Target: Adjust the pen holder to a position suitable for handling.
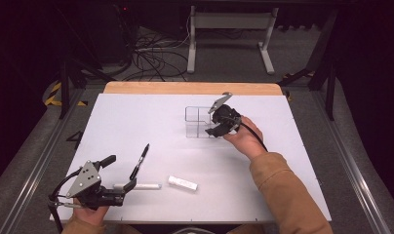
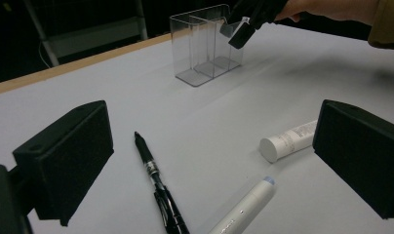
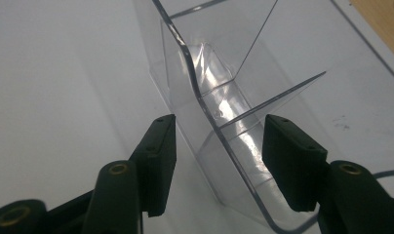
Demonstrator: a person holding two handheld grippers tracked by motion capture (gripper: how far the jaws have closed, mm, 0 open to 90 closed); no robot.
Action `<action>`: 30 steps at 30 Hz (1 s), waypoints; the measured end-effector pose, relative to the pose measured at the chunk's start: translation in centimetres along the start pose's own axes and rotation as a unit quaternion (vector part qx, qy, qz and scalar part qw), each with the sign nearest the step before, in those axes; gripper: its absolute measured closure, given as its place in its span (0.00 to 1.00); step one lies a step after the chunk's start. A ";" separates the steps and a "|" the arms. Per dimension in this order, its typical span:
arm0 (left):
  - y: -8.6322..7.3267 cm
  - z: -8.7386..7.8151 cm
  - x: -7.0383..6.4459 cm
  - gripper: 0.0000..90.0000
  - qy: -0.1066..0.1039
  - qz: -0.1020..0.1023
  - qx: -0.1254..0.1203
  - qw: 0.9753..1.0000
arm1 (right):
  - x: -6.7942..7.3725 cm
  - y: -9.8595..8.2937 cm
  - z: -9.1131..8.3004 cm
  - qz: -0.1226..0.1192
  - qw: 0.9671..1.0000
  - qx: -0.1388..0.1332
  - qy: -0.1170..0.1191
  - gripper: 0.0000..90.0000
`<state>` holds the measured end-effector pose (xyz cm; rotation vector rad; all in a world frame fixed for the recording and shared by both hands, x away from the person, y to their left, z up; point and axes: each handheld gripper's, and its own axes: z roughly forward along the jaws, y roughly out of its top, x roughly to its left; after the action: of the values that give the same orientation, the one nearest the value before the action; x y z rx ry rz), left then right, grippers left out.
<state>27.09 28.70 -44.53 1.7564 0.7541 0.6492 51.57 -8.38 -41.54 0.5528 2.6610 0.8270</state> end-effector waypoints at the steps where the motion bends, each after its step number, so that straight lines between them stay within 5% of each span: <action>1: 0.0 0.0 0.0 0.02 0.000 0.000 0.000 1.000 | 0.0 0.1 0.2 -0.001 1.000 0.006 -0.001 0.52; 10: 0.0 -0.1 0.1 0.02 -0.002 0.000 0.002 1.000 | 0.1 0.8 1.2 -0.013 0.999 0.035 -0.019 0.52; 16: 0.0 0.0 0.1 0.02 -0.001 0.001 0.002 1.000 | 0.5 0.8 1.1 -0.015 0.998 0.048 -0.023 0.62; 30: -0.1 0.1 0.0 0.02 -0.001 -0.006 0.001 1.000 | 0.8 0.3 0.3 -0.054 0.996 0.069 0.003 0.84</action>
<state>27.10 28.65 -44.61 1.7541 0.7632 0.6389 51.04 -7.62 -41.74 0.4338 2.7413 0.6193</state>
